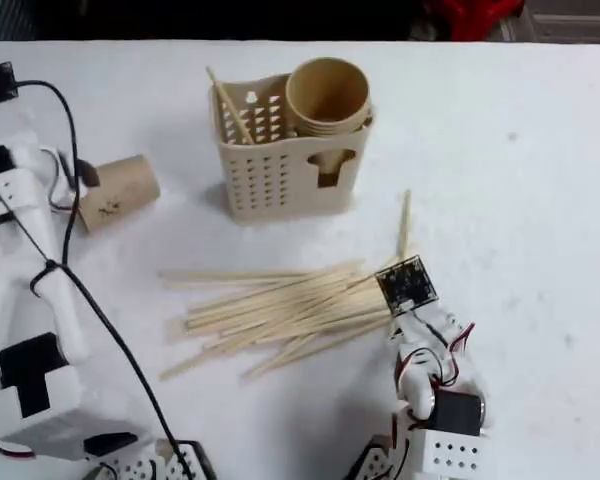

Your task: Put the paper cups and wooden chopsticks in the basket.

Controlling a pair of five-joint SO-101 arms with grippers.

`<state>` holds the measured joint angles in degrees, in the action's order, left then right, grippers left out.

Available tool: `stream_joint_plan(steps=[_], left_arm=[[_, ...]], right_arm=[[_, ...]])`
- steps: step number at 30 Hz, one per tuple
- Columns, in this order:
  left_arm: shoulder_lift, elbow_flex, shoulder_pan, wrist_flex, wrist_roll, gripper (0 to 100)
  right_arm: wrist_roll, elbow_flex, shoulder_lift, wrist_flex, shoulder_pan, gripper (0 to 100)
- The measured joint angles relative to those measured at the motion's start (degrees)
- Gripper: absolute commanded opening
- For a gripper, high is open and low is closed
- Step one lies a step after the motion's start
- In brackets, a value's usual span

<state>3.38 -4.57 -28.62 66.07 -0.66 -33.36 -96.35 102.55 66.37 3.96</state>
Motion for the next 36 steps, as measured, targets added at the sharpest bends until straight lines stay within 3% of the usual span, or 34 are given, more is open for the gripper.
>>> stream_joint_plan(steps=[11,16,27,36], left_arm=[[0.0,-7.9,6.9,-11.8,-3.7,27],[0.0,-8.2,7.1,-12.6,-3.9,27],[0.0,-7.7,-1.3,-11.0,-3.6,27],[-1.4,-16.4,-1.3,-23.0,-1.8,27]], right_arm=[[0.0,0.0,0.0,0.0,0.0,1.8],[0.0,0.0,0.0,0.0,0.0,1.8],[0.0,0.0,0.0,0.0,0.0,1.8],[0.0,0.0,0.0,0.0,0.0,1.8]])
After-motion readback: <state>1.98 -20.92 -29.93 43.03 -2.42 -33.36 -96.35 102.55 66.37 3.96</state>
